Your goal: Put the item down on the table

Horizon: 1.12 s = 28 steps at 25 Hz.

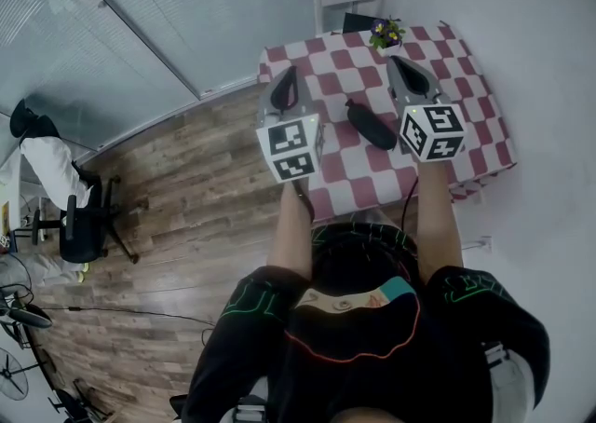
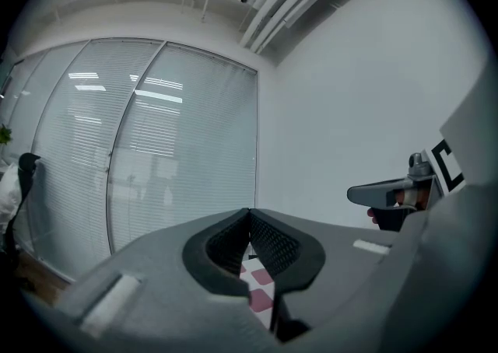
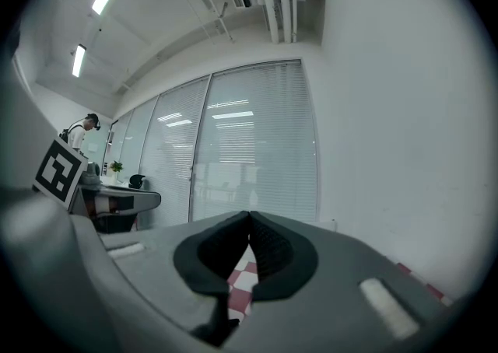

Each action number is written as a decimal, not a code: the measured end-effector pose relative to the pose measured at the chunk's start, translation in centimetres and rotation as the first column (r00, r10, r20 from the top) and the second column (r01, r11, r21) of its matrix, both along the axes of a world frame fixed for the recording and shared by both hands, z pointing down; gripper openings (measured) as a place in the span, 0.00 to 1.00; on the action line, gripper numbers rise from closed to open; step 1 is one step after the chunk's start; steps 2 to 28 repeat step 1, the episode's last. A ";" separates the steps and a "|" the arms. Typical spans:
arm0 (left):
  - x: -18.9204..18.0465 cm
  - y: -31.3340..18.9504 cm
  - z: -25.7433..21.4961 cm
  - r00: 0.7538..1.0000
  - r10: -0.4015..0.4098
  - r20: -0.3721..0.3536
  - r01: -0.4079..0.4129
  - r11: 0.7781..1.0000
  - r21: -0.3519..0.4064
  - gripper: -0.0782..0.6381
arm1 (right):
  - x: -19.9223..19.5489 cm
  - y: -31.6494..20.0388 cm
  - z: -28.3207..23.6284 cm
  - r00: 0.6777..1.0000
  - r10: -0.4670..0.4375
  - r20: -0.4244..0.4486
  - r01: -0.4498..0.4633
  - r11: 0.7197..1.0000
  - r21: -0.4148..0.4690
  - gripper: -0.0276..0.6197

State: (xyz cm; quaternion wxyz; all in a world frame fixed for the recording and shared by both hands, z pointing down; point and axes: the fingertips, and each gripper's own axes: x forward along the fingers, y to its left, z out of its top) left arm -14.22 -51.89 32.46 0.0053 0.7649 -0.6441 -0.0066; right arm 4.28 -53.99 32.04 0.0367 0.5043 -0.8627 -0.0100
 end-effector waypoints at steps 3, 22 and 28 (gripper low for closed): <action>0.2 0.2 0.0 1.000 0.012 -0.011 -0.012 1.000 0.006 0.12 | 0.0 0.2 -0.1 1.000 -0.001 -0.002 0.001 1.000 0.001 0.05; 0.2 0.2 0.0 1.000 0.012 -0.011 -0.012 1.000 0.006 0.12 | 0.0 0.2 -0.1 1.000 -0.001 -0.002 0.001 1.000 0.001 0.05; 0.2 0.2 0.0 1.000 0.012 -0.011 -0.012 1.000 0.006 0.12 | 0.0 0.2 -0.1 1.000 -0.001 -0.002 0.001 1.000 0.001 0.05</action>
